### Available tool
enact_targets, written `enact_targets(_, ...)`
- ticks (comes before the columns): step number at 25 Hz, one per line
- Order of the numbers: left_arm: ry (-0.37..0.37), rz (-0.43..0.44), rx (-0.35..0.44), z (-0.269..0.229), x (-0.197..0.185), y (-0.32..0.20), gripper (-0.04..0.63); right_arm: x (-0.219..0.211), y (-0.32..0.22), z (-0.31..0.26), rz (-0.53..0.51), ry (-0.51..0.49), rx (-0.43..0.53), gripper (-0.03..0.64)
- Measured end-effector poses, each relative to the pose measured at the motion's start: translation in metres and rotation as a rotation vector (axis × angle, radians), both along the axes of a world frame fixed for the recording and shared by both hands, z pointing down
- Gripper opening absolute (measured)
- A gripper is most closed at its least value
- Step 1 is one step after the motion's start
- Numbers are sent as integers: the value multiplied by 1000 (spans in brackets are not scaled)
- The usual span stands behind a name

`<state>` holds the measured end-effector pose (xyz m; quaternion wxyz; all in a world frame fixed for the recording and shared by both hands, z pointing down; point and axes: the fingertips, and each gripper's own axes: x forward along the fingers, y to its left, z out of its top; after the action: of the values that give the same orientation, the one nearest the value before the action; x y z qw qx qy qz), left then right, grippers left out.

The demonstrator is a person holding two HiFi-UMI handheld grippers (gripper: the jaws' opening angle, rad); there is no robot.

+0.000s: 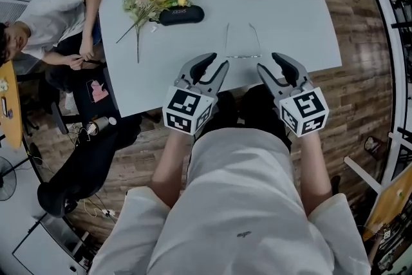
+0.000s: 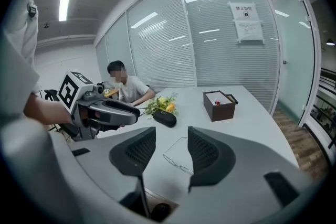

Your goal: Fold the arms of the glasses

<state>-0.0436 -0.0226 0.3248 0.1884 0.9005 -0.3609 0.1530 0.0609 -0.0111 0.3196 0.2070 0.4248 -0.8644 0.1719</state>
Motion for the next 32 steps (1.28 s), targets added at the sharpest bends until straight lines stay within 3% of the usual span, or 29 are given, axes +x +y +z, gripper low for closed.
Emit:
enact_targets(12,-48,8,-25,29,9,-11,133,6,-14,29,-113,52,-17,175)
enact_targets(32,-149,15,-106,96,10,-12,126,16,-19,90,-161,95,-84,161)
